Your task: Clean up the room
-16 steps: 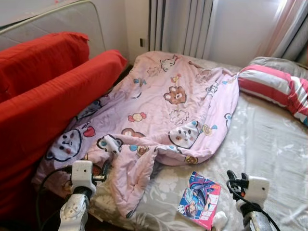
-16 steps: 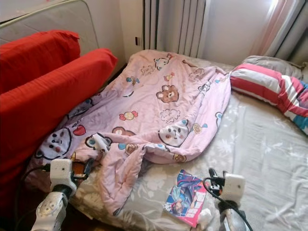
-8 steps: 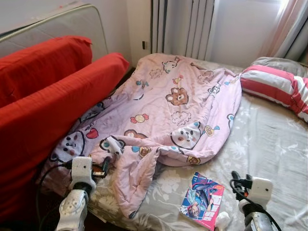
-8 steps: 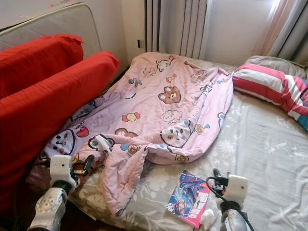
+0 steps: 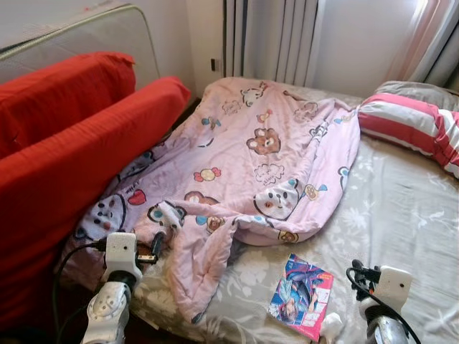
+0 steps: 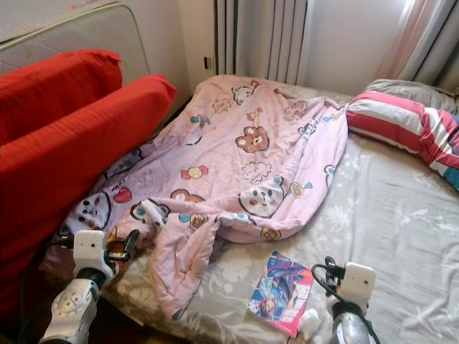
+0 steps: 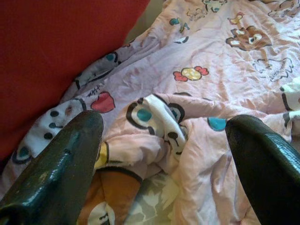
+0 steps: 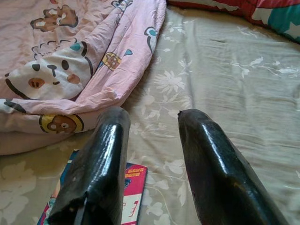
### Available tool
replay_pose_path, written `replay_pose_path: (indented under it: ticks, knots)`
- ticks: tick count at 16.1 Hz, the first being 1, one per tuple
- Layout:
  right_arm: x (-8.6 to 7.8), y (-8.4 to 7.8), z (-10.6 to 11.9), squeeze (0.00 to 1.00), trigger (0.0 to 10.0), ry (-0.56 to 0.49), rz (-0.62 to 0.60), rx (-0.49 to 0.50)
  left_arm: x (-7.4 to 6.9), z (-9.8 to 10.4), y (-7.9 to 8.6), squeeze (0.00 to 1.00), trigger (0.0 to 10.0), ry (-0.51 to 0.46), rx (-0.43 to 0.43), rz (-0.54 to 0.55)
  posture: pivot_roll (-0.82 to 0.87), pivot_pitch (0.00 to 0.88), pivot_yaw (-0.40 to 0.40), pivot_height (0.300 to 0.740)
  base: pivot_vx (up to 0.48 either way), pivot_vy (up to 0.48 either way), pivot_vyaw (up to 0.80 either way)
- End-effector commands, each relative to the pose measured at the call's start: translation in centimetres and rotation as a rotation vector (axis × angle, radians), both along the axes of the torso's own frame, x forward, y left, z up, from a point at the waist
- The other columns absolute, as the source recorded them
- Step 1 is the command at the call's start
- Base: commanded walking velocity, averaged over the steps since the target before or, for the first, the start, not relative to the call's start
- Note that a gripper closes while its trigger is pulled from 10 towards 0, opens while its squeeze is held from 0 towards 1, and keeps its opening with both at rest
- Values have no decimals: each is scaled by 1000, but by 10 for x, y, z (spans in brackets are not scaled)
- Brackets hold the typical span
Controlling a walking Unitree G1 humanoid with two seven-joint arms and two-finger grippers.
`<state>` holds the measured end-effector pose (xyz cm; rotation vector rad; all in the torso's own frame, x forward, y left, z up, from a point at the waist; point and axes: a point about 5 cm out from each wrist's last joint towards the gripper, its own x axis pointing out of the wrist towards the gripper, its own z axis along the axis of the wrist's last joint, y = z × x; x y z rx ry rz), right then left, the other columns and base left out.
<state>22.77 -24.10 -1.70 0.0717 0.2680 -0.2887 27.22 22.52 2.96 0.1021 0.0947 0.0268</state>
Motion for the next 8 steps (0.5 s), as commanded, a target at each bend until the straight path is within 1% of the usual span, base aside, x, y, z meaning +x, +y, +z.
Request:
replay_pose_path:
  ticks: [1,3,6,8]
  knots:
    - [-2,0,-3,0,10000,26,-4,-3,-5,-4,1,0,10000,20,3,3,70,76,-15,680,0,0,0]
    - [-1,-2,-2,0,10000,29,-10,-12,-6,-5,0,0,10000,24,3,5,71,80,-15,680,0,0,0]
    - [0,-3,-3,0,10000,45,-14,-10,-4,-5,-3,0,10000,27,4,-4,70,81,-10,680,0,0,0]
    - [1,-2,-4,0,10000,56,-14,-1,-3,-4,-5,0,10000,26,4,-10,67,81,-7,665,0,0,0]
